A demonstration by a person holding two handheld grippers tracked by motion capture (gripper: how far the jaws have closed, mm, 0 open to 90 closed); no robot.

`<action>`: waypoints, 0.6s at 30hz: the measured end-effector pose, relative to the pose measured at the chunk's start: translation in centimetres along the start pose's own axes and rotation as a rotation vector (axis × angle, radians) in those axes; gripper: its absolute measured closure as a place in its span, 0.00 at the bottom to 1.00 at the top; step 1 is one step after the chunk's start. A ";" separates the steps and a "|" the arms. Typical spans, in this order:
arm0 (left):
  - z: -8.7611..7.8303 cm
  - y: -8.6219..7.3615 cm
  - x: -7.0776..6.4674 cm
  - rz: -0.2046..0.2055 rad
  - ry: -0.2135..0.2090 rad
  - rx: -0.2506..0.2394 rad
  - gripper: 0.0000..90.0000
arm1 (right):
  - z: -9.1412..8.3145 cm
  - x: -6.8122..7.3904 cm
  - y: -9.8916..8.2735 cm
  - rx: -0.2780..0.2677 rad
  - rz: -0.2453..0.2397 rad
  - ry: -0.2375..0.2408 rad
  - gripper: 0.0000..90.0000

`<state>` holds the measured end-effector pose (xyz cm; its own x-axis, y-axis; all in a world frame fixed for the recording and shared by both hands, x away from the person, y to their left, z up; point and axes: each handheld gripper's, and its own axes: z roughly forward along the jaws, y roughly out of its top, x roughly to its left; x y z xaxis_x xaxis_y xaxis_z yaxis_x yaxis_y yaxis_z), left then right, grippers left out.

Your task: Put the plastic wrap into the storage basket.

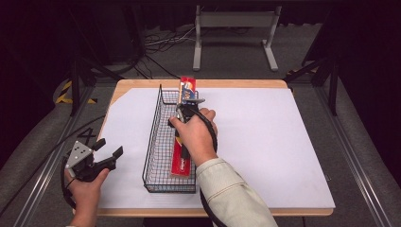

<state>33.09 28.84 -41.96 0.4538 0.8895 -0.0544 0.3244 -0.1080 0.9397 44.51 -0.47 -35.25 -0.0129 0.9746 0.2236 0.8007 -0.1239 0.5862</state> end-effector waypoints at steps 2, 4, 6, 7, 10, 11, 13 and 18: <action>0.0 0.0 0.0 0.000 -0.002 0.000 0.28 | 0.5 0.1 -0.2 0.020 -0.009 -0.016 0.45; 0.1 0.0 0.0 0.000 -0.003 0.001 0.28 | 0.9 0.2 -0.4 0.038 -0.014 -0.031 0.45; 0.1 0.0 0.0 0.001 -0.003 0.001 0.28 | 1.4 0.2 -0.6 0.049 -0.016 -0.037 0.45; 0.1 0.0 0.0 0.002 -0.004 0.002 0.28 | 1.4 0.2 -0.6 0.049 -0.016 -0.037 0.45; 0.2 0.0 0.0 -0.004 -0.004 0.001 0.28 | 2.0 0.3 -0.8 0.060 -0.026 -0.060 0.45; 0.2 0.0 0.0 -0.003 -0.004 0.001 0.28 | 2.1 0.4 -0.8 0.067 -0.031 -0.064 0.45; 0.2 0.0 0.1 0.001 -0.005 0.002 0.28 | 2.4 0.5 -0.9 0.077 -0.038 -0.076 0.45; 0.3 0.0 0.1 0.001 -0.006 0.002 0.28 | 3.0 0.9 -1.1 0.102 -0.049 -0.099 0.45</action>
<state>33.35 28.78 -42.04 0.4587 0.8869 -0.0558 0.3254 -0.1092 0.9392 45.41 1.08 -38.05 0.0020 0.9933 0.1159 0.8574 -0.0614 0.5109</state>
